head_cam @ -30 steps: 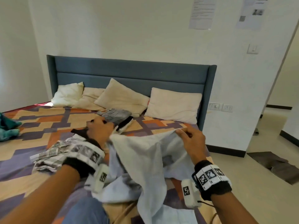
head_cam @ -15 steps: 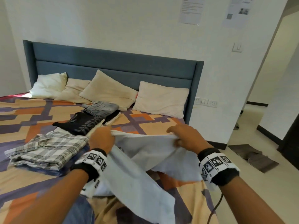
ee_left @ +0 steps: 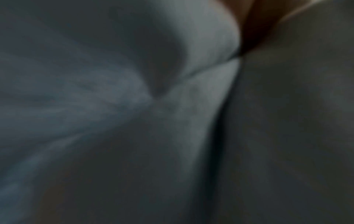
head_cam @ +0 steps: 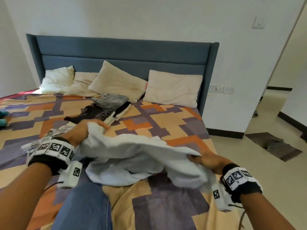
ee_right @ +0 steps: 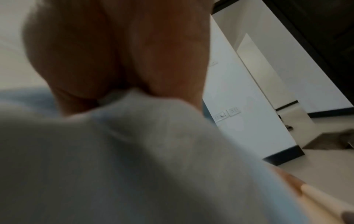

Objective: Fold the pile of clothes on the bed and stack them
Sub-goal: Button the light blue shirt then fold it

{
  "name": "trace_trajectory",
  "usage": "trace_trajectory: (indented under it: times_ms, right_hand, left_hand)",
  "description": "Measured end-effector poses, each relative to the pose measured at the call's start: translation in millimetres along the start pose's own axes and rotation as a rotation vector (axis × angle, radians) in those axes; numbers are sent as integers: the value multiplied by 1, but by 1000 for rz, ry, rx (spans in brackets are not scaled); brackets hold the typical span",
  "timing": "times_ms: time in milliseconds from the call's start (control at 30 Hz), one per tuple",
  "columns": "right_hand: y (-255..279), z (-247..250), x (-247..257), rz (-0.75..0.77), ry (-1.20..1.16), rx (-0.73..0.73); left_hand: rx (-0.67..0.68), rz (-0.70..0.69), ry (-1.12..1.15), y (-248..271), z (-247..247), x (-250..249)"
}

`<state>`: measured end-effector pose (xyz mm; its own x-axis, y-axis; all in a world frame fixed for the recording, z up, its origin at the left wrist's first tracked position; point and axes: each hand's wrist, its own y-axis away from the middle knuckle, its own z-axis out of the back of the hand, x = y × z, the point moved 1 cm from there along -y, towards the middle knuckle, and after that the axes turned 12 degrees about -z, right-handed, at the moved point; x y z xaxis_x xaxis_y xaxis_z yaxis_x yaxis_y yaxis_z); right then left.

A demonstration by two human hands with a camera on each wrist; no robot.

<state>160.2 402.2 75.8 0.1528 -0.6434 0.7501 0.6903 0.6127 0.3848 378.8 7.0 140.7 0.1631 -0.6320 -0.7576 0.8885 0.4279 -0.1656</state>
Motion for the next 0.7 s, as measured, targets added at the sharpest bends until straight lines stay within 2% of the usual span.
trace_trajectory:
  times_ms: [67, 133, 167, 233, 267, 400, 433, 533, 567, 600, 633, 700]
  right_hand:
    - [-9, 1, -11, -9, 39, -36]
    - [-16, 4, -14, -27, 206, -120]
    - [-22, 3, -14, -50, 352, -171]
    - [-36, -8, -13, -61, 587, -189]
    - [-45, -18, -16, -57, 607, -150]
    - [-84, -55, -39, 24, 368, 53]
    - [-86, -64, -40, 41, 327, 99]
    - [-92, -85, -32, 84, 253, 279]
    - [-95, -88, -30, 99, 221, 299]
    - [-96, -86, -28, 109, 191, 283]
    - [-98, -81, -23, 117, 142, 253]
    - [-104, -60, -19, 98, 75, 151]
  left_hand:
    - [355, 124, -364, -5, -15, 23]
    - [549, 115, -666, -10, -30, 29]
    - [589, 101, -737, -12, -39, 28]
    - [603, 77, -755, -21, -60, 32]
    - [623, 69, -784, -24, -70, 47]
    - [443, 25, -922, -60, -96, 115]
    - [501, 14, -916, -59, -94, 111]
    - [572, 194, -879, -51, -98, 101]
    - [600, 220, -903, -48, -99, 74]
    - [686, 214, -928, -55, -104, 96]
    - [711, 233, -883, -54, -102, 102]
    - [740, 138, -925, -76, -102, 120]
